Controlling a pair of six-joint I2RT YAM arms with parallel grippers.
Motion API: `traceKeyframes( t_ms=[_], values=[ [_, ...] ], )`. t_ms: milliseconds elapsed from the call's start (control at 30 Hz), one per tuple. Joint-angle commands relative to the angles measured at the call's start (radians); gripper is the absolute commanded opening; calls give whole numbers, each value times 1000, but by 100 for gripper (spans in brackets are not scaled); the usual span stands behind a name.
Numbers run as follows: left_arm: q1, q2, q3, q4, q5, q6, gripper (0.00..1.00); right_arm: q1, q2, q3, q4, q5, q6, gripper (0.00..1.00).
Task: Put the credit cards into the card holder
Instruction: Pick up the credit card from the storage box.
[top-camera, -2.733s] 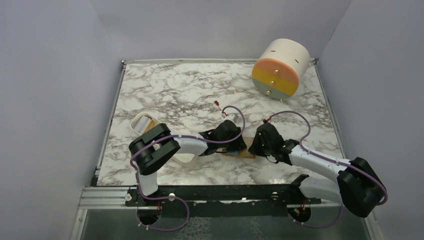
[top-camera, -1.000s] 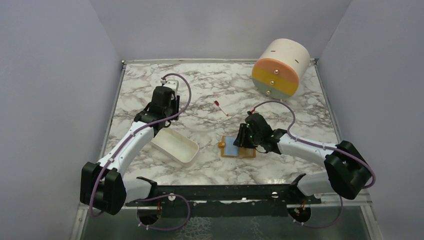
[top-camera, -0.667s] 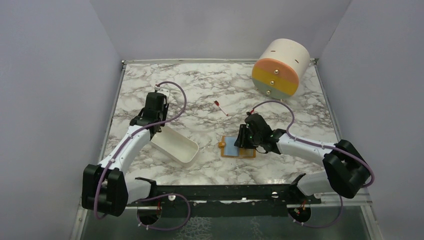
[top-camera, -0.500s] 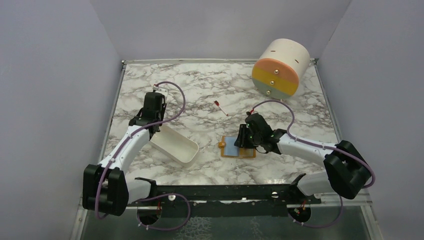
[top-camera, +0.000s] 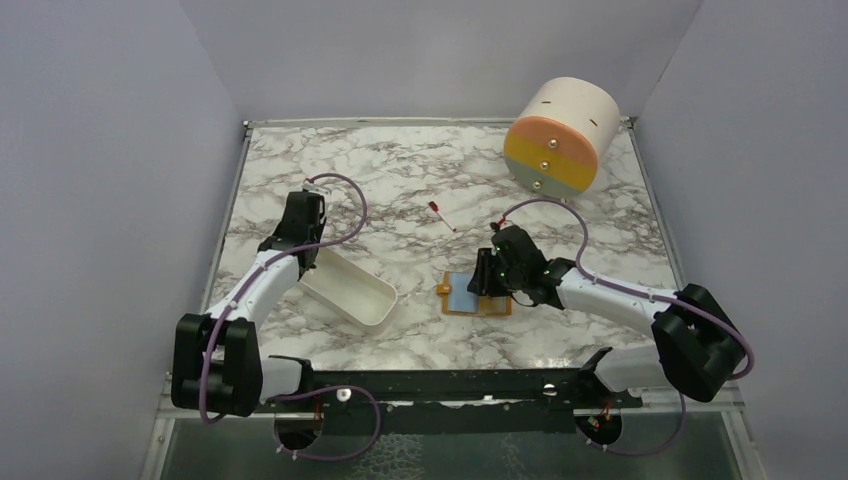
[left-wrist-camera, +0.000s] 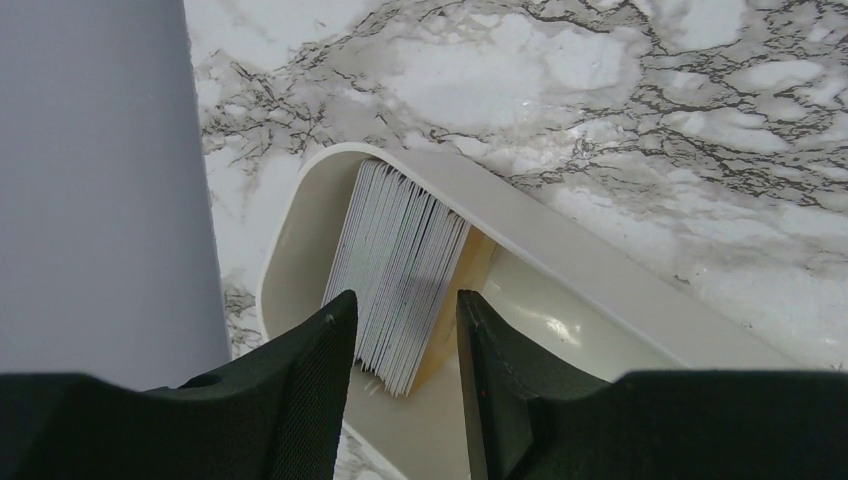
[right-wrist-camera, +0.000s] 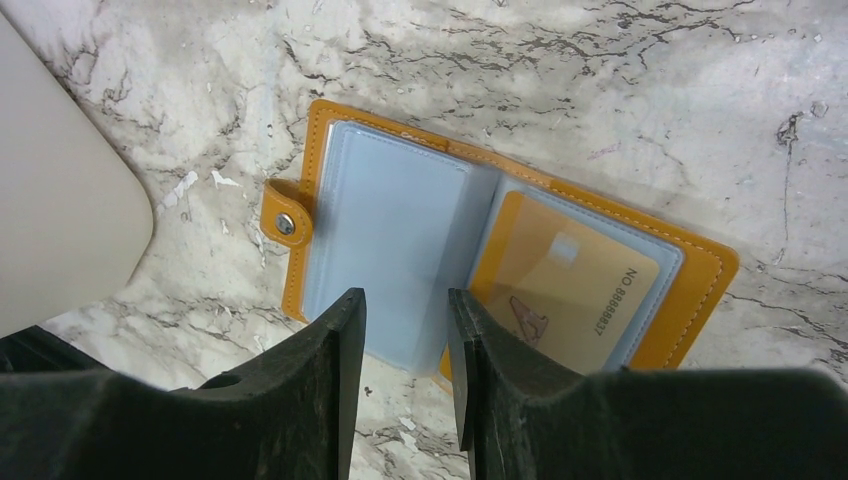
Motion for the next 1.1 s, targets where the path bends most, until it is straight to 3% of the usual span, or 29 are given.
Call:
traceKeyframes(
  t_ms=[0, 200, 700, 1067],
  values=[
    [13, 32, 3, 33, -34, 28, 44, 7, -39, 12, 32, -19, -25, 36],
    [13, 48, -11, 53, 6, 36, 46, 8, -47, 5, 37, -14, -27, 36],
    [13, 88, -4, 59, -58, 61, 49, 6, -82, -13, 28, 1, -24, 36],
    [12, 82, 8, 51, -99, 66, 41, 6, -92, -17, 28, 2, -23, 36]
  ],
)
